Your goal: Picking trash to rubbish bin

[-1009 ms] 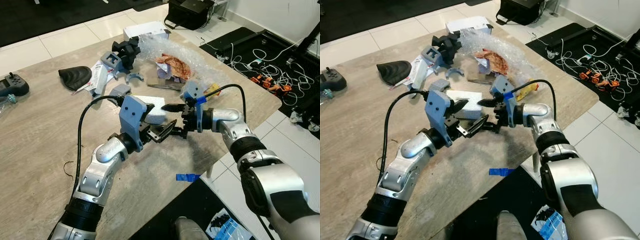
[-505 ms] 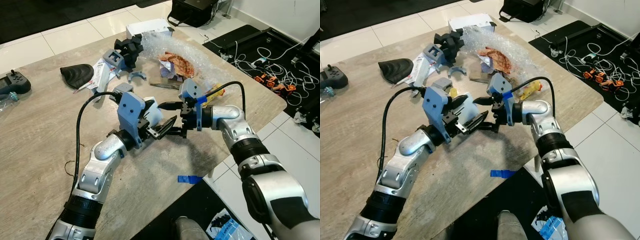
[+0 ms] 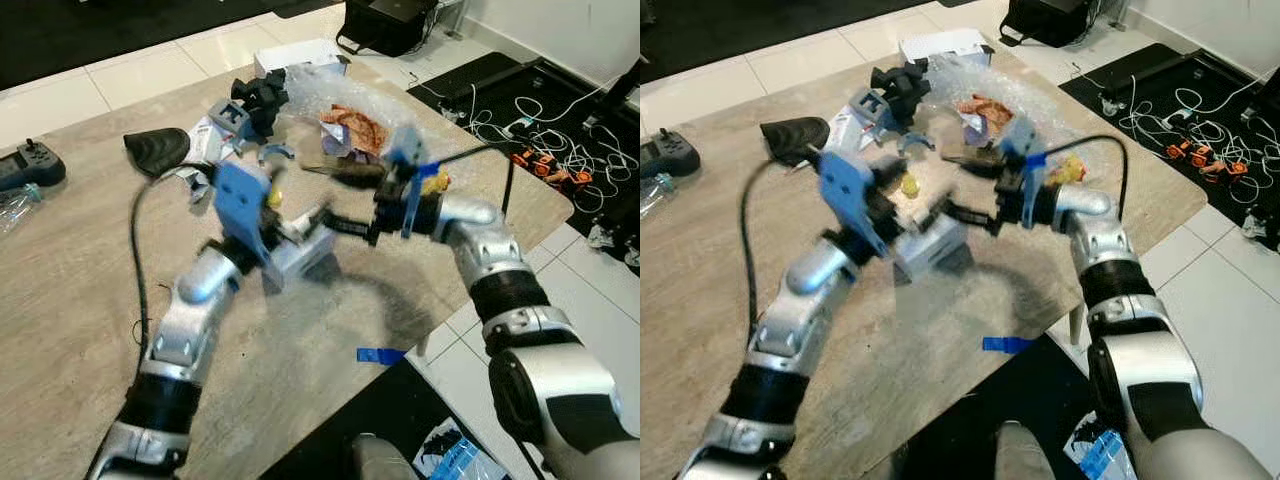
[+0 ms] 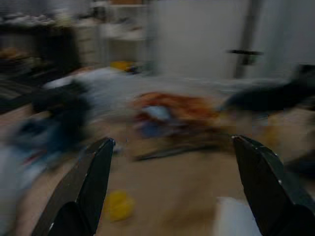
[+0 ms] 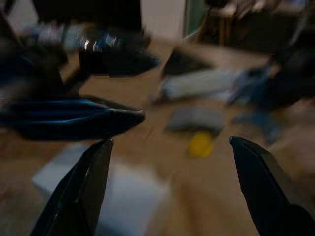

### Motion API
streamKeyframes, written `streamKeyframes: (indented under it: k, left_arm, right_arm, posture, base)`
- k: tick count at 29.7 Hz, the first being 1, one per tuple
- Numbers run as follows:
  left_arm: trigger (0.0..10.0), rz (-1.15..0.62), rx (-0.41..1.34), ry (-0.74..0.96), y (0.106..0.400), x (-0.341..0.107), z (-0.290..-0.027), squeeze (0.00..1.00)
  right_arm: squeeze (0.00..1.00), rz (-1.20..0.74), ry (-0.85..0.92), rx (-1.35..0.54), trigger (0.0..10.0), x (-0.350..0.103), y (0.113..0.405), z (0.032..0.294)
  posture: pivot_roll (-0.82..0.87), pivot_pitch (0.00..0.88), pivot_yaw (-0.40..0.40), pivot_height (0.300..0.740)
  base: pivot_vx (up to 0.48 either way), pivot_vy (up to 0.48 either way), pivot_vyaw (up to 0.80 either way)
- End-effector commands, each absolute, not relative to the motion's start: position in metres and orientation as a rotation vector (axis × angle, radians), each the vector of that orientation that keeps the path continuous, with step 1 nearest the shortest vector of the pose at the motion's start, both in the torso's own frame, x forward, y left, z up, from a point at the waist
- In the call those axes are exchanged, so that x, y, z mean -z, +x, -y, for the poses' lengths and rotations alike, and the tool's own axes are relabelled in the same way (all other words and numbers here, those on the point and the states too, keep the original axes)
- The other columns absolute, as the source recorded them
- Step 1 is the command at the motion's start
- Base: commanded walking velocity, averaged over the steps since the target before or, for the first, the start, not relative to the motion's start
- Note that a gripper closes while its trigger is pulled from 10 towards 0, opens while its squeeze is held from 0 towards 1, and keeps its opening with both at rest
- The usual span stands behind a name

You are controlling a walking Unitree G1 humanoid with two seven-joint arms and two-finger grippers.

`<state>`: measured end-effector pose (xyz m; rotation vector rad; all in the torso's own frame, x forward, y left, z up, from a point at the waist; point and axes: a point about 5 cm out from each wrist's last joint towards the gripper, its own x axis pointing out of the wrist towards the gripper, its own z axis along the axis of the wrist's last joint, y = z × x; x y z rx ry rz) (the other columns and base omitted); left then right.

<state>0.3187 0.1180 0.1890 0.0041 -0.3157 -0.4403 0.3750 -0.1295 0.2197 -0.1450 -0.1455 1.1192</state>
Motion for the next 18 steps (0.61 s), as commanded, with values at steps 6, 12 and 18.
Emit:
streamKeyframes:
  k: [6,12,18]
  left_arm:
    - [10.0,0.244,0.542,0.040,0.316,-0.175,-0.123,0.00]
    - [10.0,0.202,0.640,0.068,0.309,-0.165,-0.123,0.00]
    - [10.0,0.154,0.745,0.084,0.300,-0.159,-0.133,0.00]
  right_arm:
    - [0.00,0.190,-0.083,-1.056,10.0,-0.228,0.378,0.136]
    - [0.00,0.147,-0.014,-1.073,10.0,-0.210,0.374,0.136]
    - [0.00,0.096,0.005,-1.106,10.0,-0.191,0.368,0.137]
  posture:
    - [-0.04,0.083,-0.007,0.740]
    - [-0.03,0.089,-0.006,0.740]
    - [-0.03,0.097,-0.006,0.740]
  base:
    - [0.000,0.000,0.00]
    - [0.000,0.000,0.00]
    - [0.000,0.000,0.00]
